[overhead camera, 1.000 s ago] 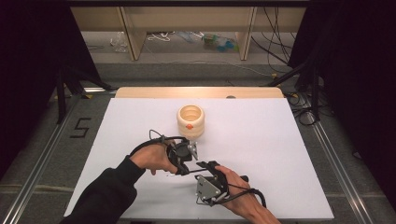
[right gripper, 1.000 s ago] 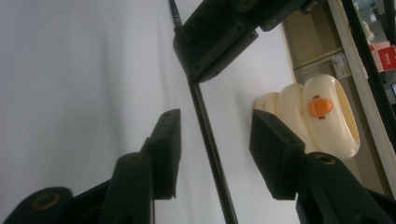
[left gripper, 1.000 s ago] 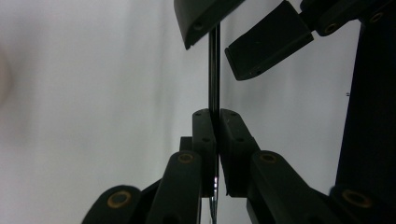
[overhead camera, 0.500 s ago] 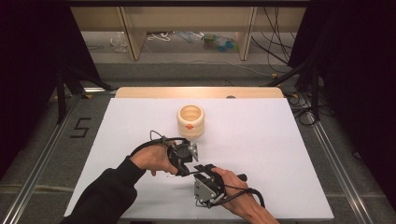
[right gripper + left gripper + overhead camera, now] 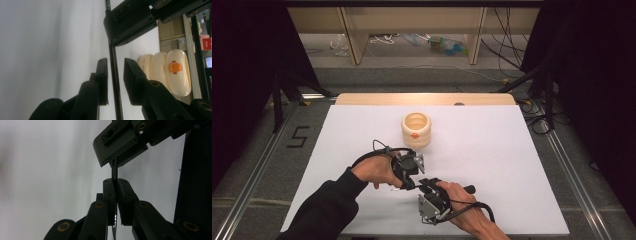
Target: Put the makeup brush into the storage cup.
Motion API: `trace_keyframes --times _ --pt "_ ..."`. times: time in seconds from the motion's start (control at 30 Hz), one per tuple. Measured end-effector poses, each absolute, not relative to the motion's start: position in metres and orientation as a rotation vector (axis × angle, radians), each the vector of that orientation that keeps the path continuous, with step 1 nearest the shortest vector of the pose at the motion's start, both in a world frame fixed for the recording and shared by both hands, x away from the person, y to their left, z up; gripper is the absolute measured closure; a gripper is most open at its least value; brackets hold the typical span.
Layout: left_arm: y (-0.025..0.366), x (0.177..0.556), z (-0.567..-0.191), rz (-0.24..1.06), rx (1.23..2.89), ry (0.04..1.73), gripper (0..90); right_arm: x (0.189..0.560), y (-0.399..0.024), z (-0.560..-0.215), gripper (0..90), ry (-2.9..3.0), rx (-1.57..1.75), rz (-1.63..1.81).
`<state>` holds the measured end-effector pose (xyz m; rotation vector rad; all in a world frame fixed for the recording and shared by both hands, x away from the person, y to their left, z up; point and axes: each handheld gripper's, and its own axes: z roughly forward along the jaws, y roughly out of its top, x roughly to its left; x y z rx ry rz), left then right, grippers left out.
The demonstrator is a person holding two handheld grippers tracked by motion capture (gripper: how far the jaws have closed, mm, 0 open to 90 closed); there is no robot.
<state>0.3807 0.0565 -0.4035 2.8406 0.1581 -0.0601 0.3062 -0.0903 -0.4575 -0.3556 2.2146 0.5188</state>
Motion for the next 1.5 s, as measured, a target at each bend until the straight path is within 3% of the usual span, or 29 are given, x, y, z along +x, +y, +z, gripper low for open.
trace_keyframes --times 0.8,1.03,1.23,1.33,1.5 --pt "0.055 0.382 -0.405 -0.07 2.837 0.162 84.5 0.305 -0.087 -0.462 85.1 2.225 -0.41 0.492" --pt "0.064 0.385 -0.401 -0.064 2.819 0.222 76.3 0.306 -0.094 -0.461 85.1 2.255 -0.358 0.477" --pt "0.071 0.385 -0.395 -0.025 2.769 0.265 61.7 0.31 -0.106 -0.455 85.1 2.244 -0.312 0.512" --pt "0.075 0.387 -0.394 0.031 2.728 0.281 47.8 0.312 -0.11 -0.453 85.1 2.244 -0.306 0.523" --pt "0.087 0.387 -0.39 0.095 2.627 0.326 39.1 0.314 -0.118 -0.451 85.1 2.248 -0.257 0.54"
